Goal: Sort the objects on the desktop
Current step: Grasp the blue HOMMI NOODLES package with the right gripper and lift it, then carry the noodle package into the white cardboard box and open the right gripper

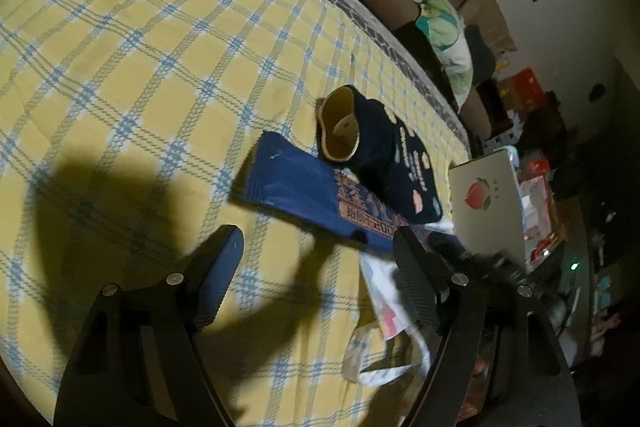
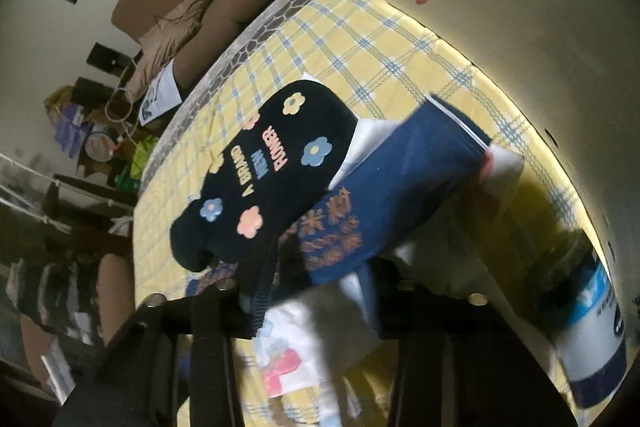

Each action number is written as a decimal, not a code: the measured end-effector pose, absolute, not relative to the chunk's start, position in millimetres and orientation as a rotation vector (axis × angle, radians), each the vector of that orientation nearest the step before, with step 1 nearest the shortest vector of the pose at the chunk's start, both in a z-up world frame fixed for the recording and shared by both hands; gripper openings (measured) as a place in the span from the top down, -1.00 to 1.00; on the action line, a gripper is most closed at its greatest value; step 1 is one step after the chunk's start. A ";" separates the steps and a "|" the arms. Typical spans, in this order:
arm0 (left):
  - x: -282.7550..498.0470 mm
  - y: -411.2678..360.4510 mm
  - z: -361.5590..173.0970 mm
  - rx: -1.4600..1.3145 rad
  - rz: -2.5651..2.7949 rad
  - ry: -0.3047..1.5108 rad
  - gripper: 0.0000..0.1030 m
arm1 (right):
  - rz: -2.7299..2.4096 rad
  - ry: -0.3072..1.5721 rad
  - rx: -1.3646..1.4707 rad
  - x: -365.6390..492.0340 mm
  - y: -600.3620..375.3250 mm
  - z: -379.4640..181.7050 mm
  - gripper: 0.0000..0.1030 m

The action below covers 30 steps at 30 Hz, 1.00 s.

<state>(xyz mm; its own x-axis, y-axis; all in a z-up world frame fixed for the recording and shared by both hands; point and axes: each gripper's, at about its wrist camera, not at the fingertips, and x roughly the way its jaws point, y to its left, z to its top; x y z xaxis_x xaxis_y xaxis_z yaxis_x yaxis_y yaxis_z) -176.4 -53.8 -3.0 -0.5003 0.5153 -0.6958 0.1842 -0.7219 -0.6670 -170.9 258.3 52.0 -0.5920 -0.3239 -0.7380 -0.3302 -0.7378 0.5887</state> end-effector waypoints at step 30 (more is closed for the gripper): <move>-153.8 80.6 130.8 -1.190 2.197 -0.838 0.93 | 3.033 0.973 -1.063 -12.6 319.2 182.7 0.89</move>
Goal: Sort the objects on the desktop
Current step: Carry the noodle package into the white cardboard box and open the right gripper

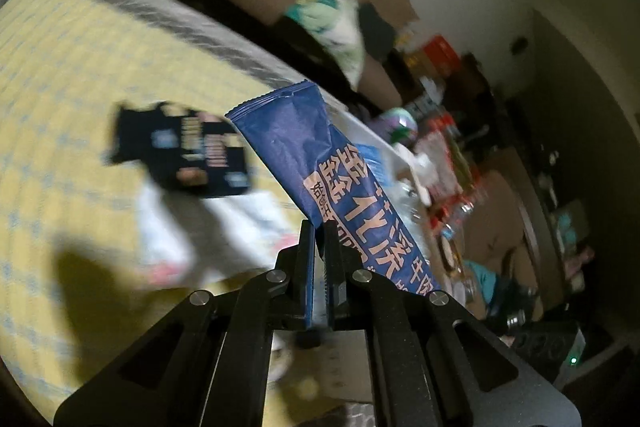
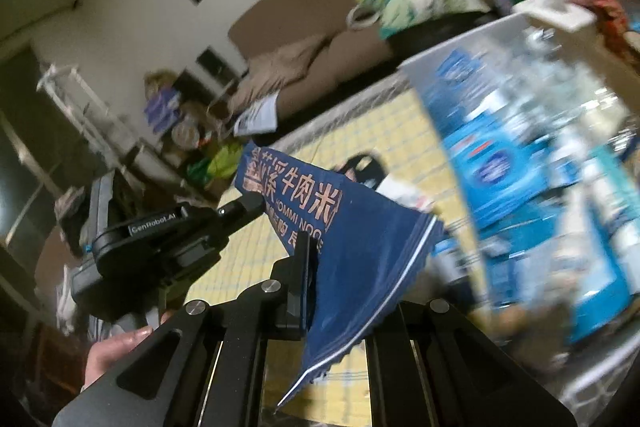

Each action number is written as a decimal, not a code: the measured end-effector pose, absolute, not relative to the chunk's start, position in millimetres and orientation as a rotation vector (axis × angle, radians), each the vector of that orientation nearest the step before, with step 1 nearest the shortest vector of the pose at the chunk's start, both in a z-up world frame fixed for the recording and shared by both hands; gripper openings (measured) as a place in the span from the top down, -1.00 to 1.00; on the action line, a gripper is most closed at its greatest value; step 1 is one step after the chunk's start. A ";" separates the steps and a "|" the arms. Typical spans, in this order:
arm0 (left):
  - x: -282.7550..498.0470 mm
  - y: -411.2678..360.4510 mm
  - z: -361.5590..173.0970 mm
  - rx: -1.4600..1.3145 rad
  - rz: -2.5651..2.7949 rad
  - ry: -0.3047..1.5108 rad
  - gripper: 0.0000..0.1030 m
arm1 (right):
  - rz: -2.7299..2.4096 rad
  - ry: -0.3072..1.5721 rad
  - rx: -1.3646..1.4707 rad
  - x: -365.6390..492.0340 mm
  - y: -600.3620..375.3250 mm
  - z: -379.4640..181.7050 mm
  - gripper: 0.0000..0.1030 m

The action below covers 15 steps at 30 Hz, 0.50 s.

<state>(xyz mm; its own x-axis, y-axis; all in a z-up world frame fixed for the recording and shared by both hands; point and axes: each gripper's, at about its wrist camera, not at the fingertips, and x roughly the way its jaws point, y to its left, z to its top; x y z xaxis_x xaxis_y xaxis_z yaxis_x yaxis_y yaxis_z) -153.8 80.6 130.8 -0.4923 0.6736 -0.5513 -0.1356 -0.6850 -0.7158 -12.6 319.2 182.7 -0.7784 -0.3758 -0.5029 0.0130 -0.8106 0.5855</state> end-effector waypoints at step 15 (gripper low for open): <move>-190.9 334.1 150.0 -1.247 2.071 -0.436 0.93 | -2.859 -1.416 0.799 1.1 488.7 155.8 0.88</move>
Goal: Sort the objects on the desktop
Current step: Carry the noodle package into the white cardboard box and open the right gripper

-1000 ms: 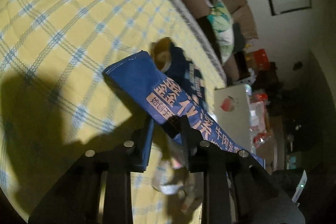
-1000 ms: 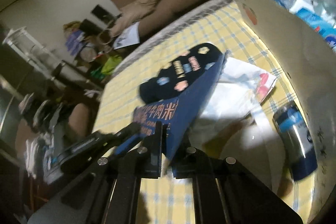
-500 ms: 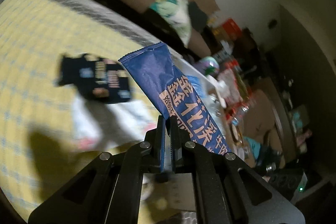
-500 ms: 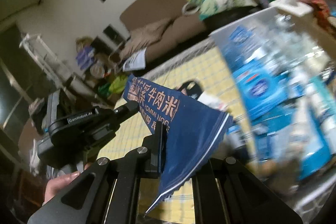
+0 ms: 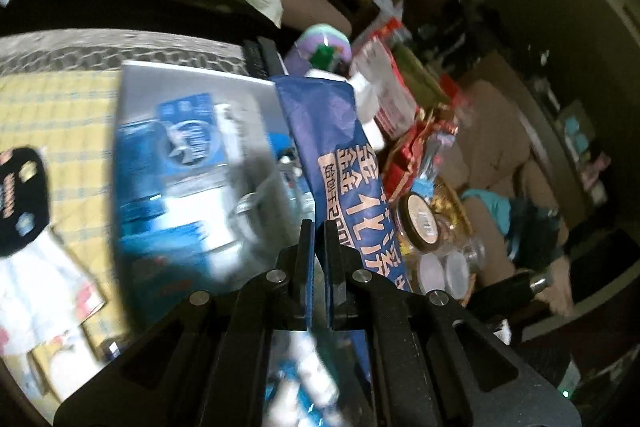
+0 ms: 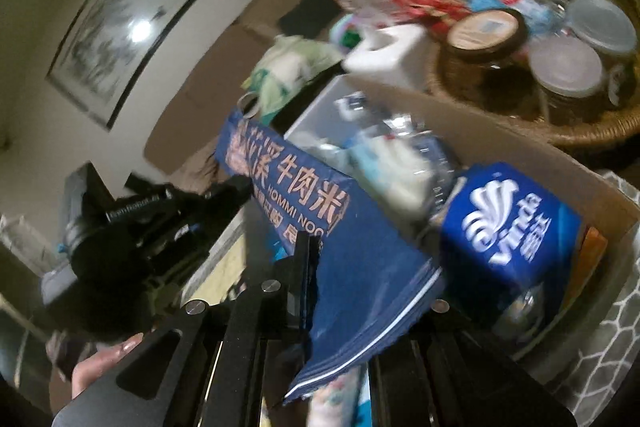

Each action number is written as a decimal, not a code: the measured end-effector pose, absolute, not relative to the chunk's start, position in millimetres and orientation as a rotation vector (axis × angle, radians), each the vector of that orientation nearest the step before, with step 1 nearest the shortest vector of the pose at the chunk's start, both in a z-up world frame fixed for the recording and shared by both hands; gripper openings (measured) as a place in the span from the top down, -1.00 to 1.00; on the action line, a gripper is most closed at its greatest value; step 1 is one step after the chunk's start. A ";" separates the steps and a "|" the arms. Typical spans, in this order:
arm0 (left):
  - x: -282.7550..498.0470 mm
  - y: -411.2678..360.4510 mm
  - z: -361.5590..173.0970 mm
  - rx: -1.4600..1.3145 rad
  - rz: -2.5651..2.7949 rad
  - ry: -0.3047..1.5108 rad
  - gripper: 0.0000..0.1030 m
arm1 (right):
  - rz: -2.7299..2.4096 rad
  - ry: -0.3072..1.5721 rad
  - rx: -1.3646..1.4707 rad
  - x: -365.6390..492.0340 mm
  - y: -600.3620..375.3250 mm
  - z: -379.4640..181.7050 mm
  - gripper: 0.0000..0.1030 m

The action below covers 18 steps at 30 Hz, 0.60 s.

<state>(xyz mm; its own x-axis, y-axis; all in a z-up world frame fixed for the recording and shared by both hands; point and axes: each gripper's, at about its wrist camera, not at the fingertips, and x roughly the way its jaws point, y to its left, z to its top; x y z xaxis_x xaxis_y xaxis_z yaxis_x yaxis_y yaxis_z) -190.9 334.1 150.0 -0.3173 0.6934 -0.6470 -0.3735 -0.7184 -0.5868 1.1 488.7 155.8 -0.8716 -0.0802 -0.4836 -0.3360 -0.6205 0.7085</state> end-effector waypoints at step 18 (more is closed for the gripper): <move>-215.9 368.8 127.6 -1.375 2.092 -0.205 0.93 | 2.438 1.246 -1.035 -27.1 503.8 141.5 -0.15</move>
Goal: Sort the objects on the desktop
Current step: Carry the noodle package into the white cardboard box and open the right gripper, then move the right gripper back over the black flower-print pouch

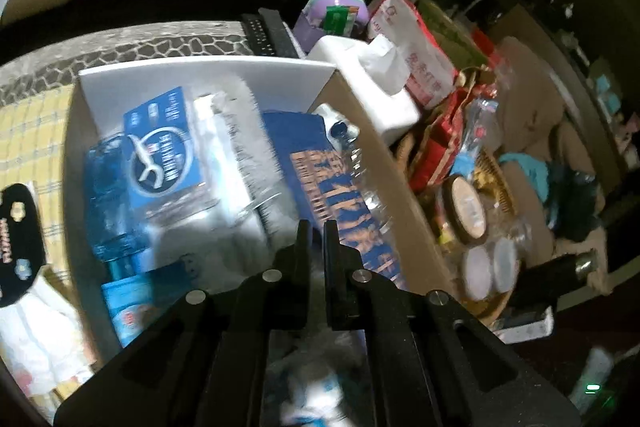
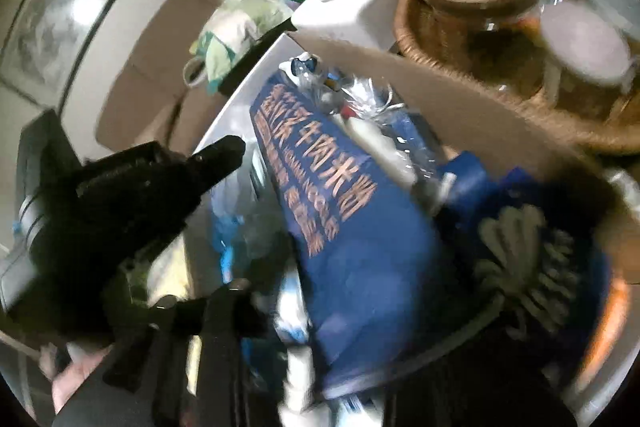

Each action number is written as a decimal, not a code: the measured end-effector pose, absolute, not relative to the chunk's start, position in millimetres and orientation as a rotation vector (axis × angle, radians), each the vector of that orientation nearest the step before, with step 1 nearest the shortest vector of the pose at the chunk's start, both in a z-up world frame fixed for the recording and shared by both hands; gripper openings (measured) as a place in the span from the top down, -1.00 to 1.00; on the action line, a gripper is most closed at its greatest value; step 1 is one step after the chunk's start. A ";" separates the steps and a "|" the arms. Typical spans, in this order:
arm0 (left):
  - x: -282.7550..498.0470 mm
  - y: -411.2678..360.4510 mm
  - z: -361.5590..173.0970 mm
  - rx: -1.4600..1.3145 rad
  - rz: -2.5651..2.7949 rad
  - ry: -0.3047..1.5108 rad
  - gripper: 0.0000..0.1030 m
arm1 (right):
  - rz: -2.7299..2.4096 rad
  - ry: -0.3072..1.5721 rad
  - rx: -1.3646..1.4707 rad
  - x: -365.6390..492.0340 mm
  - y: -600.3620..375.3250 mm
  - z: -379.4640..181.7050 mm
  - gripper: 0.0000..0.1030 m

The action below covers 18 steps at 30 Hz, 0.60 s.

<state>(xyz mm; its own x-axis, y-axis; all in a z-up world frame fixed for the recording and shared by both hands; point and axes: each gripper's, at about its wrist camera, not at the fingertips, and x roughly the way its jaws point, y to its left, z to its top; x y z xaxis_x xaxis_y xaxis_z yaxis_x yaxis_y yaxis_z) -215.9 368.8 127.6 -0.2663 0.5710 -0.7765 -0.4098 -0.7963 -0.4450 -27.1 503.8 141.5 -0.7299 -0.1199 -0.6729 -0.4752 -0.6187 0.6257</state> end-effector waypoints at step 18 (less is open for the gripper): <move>-129.6 229.7 164.0 -1.342 2.171 -0.139 -0.48 | 2.651 0.965 -1.050 42.7 495.3 220.2 -0.54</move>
<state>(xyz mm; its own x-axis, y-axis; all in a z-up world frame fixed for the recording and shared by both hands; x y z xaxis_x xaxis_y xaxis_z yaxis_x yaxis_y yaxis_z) -129.6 229.7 164.0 -0.3280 0.5220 -0.7874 -0.4170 -0.8279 -0.3751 42.7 495.3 220.2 -0.7491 -0.1070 -0.6538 -0.3382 -0.7868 0.5162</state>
